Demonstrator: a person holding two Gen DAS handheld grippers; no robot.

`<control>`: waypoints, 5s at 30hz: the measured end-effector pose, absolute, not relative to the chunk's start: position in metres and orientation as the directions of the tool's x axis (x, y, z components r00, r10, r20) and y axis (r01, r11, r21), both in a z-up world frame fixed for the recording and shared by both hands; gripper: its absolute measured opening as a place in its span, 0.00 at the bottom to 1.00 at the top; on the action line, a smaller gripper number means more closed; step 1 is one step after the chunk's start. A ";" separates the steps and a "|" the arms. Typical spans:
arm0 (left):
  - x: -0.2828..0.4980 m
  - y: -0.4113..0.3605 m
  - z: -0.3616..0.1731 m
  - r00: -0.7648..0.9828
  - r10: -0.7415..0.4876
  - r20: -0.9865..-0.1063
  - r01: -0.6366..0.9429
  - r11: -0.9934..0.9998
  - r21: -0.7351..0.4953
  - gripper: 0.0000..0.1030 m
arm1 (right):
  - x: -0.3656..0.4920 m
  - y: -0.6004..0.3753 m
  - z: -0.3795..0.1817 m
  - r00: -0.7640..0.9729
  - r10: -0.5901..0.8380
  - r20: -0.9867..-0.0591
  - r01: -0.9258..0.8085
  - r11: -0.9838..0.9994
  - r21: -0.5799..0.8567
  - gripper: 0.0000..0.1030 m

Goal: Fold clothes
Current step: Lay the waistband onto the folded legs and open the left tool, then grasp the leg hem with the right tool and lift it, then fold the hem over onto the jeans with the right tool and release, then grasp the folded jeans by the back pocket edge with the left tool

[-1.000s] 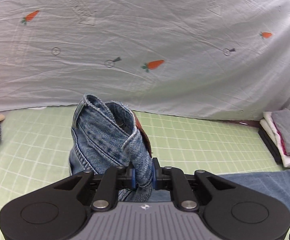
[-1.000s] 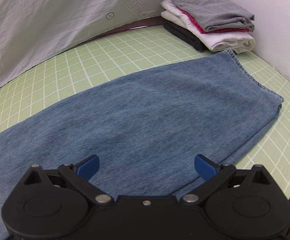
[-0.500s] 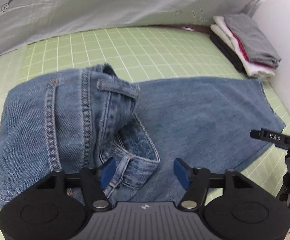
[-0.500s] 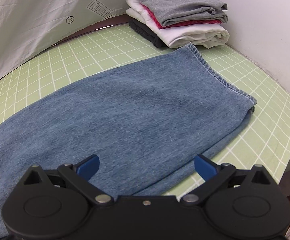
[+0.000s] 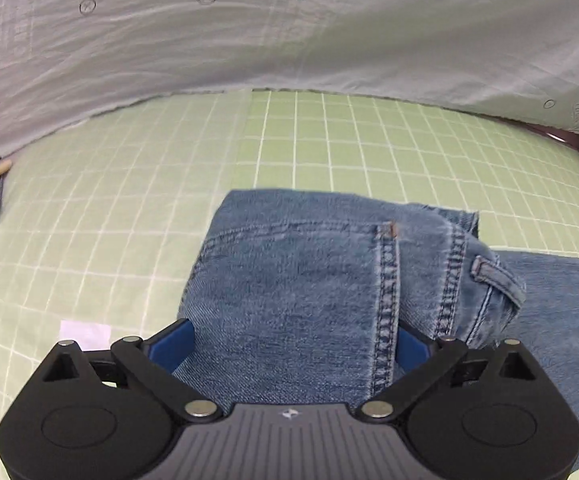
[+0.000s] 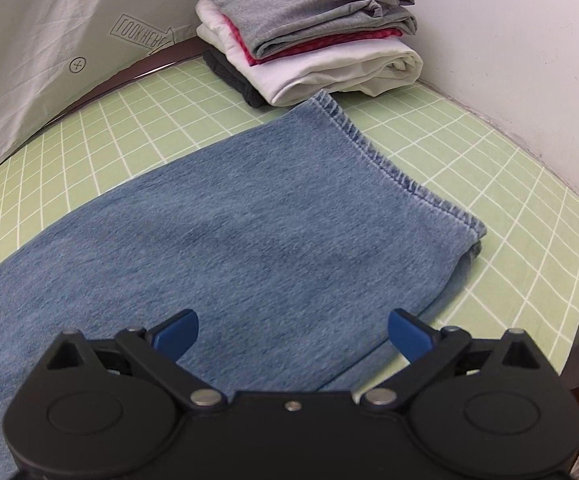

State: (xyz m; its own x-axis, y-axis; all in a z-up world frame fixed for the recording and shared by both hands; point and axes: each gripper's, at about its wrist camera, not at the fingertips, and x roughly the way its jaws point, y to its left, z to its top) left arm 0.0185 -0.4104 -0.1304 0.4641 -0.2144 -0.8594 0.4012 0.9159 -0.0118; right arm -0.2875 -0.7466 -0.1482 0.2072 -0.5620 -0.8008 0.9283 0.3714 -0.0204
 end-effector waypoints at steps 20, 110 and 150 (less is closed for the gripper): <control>0.019 -0.442 -0.155 0.517 0.002 -0.856 0.314 0.930 0.192 1.00 | -0.336 -0.823 -0.180 0.140 -0.608 -0.782 0.984 0.172 0.042 1.00; 0.049 -0.298 -0.149 0.236 -0.394 -0.888 0.412 0.868 -0.276 0.98 | -0.138 -0.548 -0.167 0.394 -0.443 -0.805 0.719 0.694 -0.030 1.00; -0.072 -0.522 -0.036 0.298 -0.581 -0.758 0.739 0.643 -0.202 0.20 | -0.255 -0.673 -0.140 0.434 -0.453 -0.779 0.787 0.611 0.083 1.00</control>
State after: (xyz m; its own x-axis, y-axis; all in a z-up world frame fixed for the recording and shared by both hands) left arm -0.0718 -0.5222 -0.0357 0.2980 -0.5808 -0.7576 0.7391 0.6426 -0.2019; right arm -0.2548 -0.6729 -0.1402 0.4338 -0.4527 -0.7791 0.7870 0.6114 0.0829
